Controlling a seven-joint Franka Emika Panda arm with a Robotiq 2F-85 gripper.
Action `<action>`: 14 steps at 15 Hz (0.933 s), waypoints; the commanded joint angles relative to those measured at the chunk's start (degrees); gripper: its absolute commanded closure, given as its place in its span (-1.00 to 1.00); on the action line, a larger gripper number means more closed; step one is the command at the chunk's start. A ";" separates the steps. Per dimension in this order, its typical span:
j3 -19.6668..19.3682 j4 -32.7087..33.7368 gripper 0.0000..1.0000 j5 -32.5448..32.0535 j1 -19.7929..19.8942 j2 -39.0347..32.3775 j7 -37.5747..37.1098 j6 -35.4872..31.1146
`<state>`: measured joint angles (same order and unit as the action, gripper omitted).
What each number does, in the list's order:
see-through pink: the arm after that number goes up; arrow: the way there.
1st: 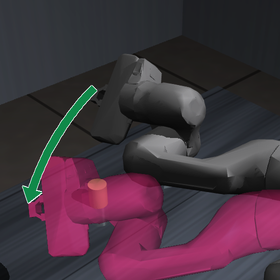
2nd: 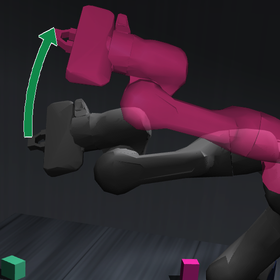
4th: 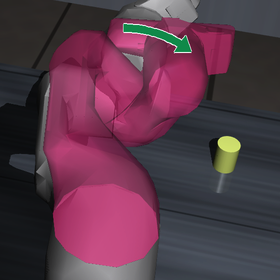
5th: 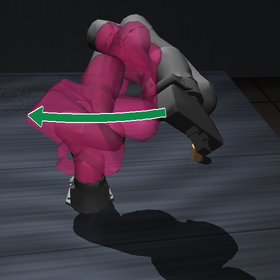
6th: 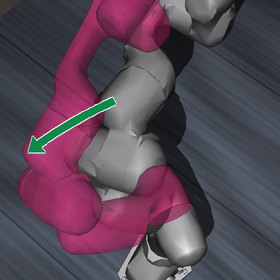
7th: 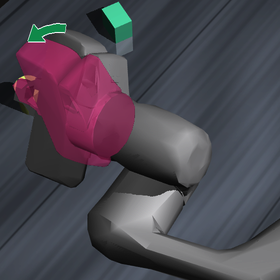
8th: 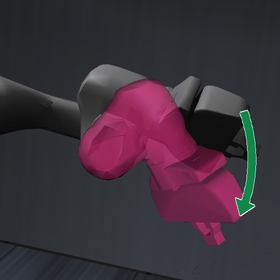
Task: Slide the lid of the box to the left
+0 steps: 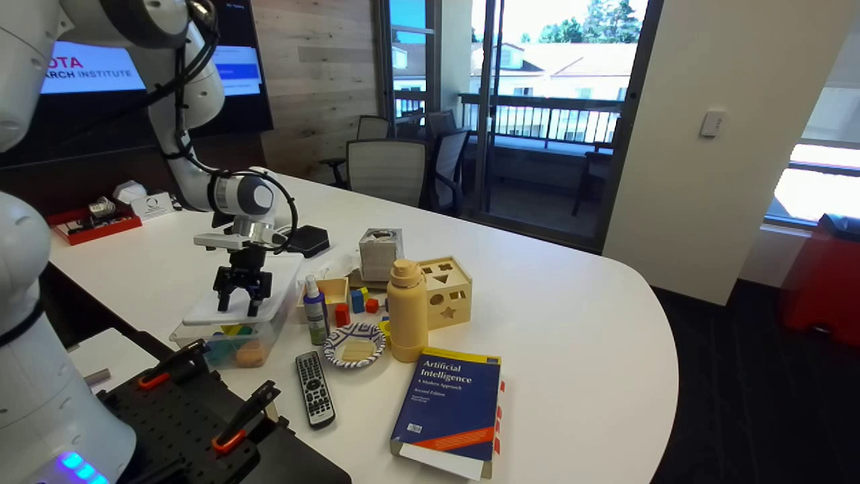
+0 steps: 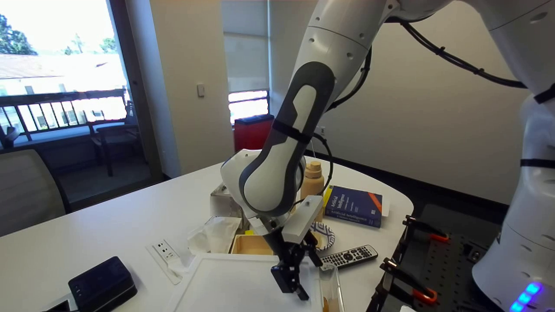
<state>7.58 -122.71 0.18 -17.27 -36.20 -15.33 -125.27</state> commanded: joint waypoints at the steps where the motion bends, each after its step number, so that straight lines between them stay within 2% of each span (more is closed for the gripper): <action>1: -1.25 0.39 -1.00 -1.46 -1.36 -0.44 -2.64 2.61; 14: -2.40 1.23 -1.00 -1.94 -1.95 -1.77 -3.36 8.89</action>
<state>5.84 -122.62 -0.14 -18.53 -37.18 -16.33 -118.92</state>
